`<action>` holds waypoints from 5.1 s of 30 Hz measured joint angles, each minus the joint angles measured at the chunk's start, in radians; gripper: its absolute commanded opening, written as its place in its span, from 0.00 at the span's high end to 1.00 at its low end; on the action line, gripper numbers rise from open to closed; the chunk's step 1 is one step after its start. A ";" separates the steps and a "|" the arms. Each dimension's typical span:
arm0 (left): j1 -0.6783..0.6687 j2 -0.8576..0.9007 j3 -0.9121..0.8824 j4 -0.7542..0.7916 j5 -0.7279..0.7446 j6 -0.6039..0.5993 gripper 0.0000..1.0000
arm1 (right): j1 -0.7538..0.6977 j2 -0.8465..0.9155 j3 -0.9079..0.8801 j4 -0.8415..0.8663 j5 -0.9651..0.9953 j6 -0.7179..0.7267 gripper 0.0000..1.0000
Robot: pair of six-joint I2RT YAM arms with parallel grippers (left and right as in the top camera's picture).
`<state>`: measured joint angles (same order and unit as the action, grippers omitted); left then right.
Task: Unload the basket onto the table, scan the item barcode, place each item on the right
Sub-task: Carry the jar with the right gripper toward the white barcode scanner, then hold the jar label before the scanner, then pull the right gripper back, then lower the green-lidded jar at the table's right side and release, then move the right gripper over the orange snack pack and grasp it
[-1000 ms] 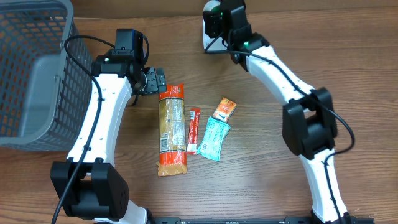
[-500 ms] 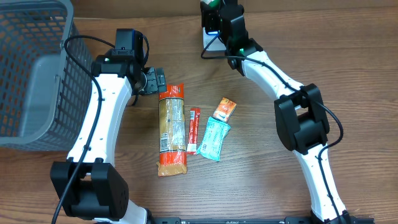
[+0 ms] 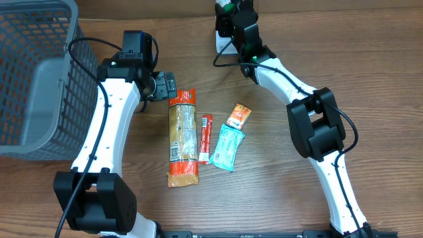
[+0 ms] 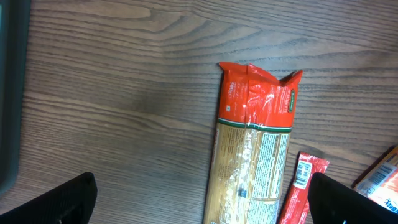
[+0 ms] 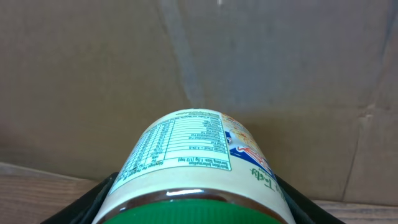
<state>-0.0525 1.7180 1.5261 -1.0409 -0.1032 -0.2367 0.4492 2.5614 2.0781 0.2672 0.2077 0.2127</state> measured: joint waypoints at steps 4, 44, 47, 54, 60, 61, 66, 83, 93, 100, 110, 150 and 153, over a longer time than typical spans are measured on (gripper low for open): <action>0.000 0.000 0.000 0.000 0.000 0.000 0.00 | -0.005 0.019 0.000 0.043 0.006 0.000 0.70; 0.000 0.000 0.000 -0.002 0.000 0.000 0.00 | -0.033 -0.378 -0.003 -0.649 -0.051 -0.002 0.80; 0.000 0.000 0.000 0.000 0.000 0.000 0.00 | -0.057 -0.509 -0.001 -0.900 -0.051 -0.003 0.80; 0.000 0.000 0.000 0.000 0.000 0.000 0.00 | -0.149 -0.608 0.008 -1.426 -0.050 0.001 0.80; 0.000 0.000 0.000 0.000 0.000 0.000 0.00 | -0.251 -0.586 -0.109 -1.590 -0.051 0.016 0.81; 0.000 0.000 0.000 0.000 0.000 0.000 0.00 | -0.265 -0.583 -0.142 -1.585 -0.051 0.020 0.81; 0.000 0.000 0.000 0.000 0.000 0.000 0.00 | -0.336 -0.570 -0.315 -1.520 -0.052 0.039 0.81; 0.000 0.000 0.000 0.000 0.000 0.000 0.00 | -0.417 -0.565 -0.628 -1.360 -0.053 0.053 0.00; 0.000 0.000 0.000 0.000 0.000 0.000 0.00 | -0.418 -0.583 -0.619 -1.434 -0.049 0.050 0.00; 0.000 0.000 0.000 0.000 0.000 0.000 0.00 | -0.416 -0.768 -0.519 -1.479 -0.107 0.049 0.00; 0.000 0.000 0.000 0.000 0.000 0.000 0.00 | -0.407 -0.874 -0.506 -1.479 -0.460 0.048 0.18; 0.000 0.000 0.000 0.000 0.000 0.000 0.00 | 0.216 -0.866 -1.069 -0.781 -0.430 0.422 0.22; 0.000 0.000 0.000 0.000 0.000 0.000 0.00 | 0.216 -0.866 -1.069 -0.776 -0.393 0.457 0.33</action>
<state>-0.0525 1.7180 1.5261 -1.0412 -0.1028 -0.2367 0.6647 1.6958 1.0088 -0.5083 -0.1856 0.6693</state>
